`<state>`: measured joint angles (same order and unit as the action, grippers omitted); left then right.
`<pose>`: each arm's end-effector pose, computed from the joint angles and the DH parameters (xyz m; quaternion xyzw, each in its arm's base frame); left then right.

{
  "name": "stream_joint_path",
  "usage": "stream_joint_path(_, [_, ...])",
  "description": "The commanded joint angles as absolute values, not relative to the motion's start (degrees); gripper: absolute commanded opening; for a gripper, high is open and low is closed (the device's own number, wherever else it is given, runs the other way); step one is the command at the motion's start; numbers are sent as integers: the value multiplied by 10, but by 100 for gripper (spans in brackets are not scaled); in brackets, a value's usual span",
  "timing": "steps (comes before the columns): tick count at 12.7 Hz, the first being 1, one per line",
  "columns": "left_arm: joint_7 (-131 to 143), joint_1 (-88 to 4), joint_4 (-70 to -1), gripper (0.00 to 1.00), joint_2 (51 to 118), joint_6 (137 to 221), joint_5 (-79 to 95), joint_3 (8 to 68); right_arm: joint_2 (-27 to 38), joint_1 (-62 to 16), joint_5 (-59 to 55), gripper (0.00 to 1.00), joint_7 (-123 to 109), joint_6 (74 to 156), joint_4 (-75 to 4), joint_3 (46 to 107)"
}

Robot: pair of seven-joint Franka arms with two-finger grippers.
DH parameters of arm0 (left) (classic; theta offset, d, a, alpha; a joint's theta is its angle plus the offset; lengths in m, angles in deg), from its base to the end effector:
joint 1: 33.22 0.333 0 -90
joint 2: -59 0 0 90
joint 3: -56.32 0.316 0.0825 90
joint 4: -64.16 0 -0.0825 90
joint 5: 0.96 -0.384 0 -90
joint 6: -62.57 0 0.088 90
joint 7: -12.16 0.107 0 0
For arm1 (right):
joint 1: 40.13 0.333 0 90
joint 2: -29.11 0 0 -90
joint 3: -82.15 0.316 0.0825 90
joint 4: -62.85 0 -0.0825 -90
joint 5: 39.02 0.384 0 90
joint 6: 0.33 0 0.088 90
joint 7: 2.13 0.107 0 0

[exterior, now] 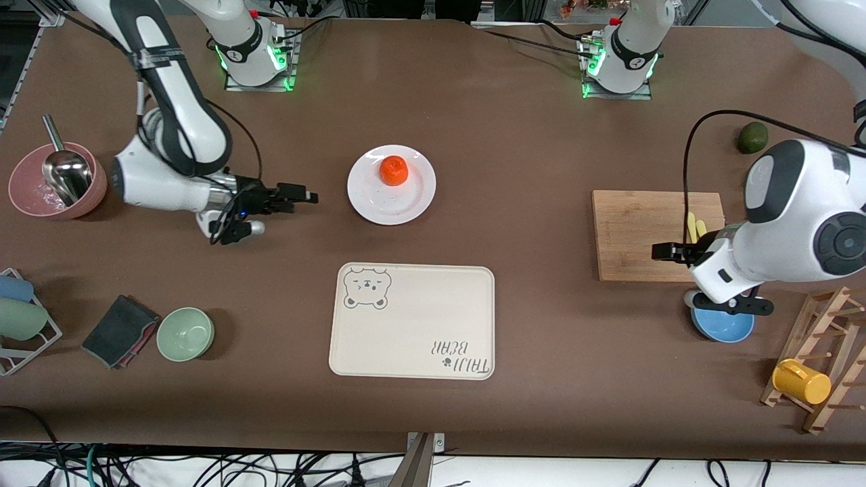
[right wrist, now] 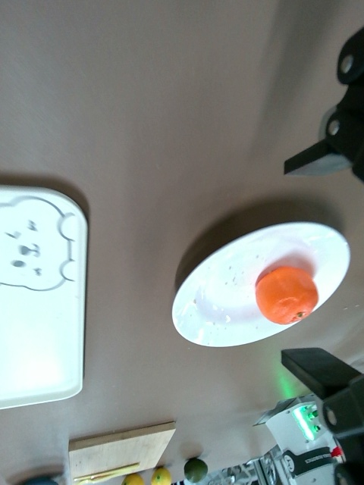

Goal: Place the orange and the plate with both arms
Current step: 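Grasp the white plate rim with the right gripper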

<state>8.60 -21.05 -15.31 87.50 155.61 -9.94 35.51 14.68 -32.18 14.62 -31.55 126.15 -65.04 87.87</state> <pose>0.6689 -0.0423 0.4211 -0.9923 0.0467 0.1145 0.0025 0.5038 0.1510 0.2478 -0.9338 -0.0297 0.0789 0.3478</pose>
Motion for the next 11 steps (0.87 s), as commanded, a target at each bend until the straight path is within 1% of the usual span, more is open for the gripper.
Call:
stream_joint_path(1, [121, -206, -172, 100, 827, 1551, -115, 358, 167, -325, 217, 100, -354, 1307, -706, 905])
stream_joint_path(2, [116, -219, -203, 100, 799, 1560, -108, 385, 164, -325, 238, 100, -356, 1325, -717, 915])
stream_joint_path(3, [120, -240, -218, 100, 768, 1597, -91, 433, 160, -324, 258, 100, -365, 1352, -729, 934])
stream_joint_path(4, [121, -256, -276, 100, 728, 1629, -70, 457, 151, -325, 296, 100, -382, 1385, -739, 957])
stream_joint_path(5, [119, -264, -319, 100, 687, 1688, -65, 466, 138, -324, 347, 100, -414, 1411, -745, 976])
stream_joint_path(7, [114, -277, -357, 100, 649, 1704, -65, 476, 125, -324, 409, 100, -454, 1433, -750, 994])
stream_joint_path(8, [114, -279, -370, 100, 637, 1708, -64, 488, 125, -324, 410, 100, -455, 1433, -753, 994])
stream_joint_path(11, [115, -282, -358, 100, 627, 1693, 24, 535, 119, -324, 417, 99, -455, 1437, -761, 994])
